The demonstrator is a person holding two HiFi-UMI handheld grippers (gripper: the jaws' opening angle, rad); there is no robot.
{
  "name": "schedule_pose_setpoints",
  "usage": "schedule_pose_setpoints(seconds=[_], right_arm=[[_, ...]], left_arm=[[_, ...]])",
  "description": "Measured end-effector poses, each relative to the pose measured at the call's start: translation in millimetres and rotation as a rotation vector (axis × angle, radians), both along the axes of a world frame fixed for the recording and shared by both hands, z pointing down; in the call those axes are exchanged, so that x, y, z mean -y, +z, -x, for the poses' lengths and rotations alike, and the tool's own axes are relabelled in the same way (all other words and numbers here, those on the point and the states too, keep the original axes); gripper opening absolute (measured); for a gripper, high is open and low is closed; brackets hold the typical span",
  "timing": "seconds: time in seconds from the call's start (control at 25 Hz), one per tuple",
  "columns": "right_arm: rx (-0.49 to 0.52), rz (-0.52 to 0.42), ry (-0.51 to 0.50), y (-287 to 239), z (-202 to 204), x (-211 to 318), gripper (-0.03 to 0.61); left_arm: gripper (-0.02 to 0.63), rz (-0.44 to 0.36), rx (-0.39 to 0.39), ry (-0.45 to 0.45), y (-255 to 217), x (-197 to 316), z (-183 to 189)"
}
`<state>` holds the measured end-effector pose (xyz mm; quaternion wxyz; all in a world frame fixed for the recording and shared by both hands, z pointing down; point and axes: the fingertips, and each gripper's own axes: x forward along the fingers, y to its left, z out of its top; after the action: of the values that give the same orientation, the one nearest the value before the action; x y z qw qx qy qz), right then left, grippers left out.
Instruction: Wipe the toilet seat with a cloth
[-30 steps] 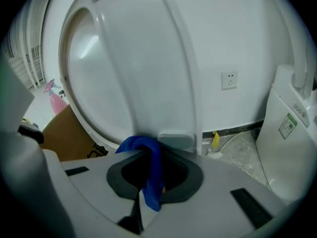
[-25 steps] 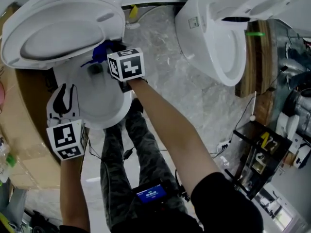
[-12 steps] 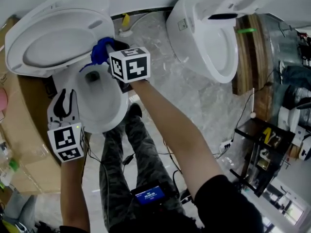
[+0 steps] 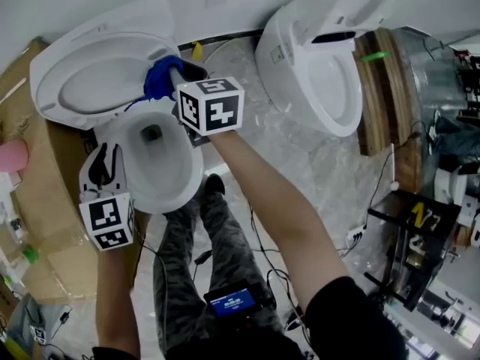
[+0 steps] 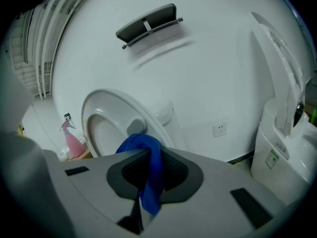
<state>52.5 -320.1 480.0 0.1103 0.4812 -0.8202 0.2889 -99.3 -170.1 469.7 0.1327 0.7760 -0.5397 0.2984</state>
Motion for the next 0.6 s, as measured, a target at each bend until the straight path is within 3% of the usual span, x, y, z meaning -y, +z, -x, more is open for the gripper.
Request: schedule_pose_setpoints(seconds=[0.6], right_arm=[[-0.031, -0.100, -0.047, -88, 31, 4, 0.046]], left_arm=[[0.096, -0.047, -0.003, -0.041, -53, -1, 21]])
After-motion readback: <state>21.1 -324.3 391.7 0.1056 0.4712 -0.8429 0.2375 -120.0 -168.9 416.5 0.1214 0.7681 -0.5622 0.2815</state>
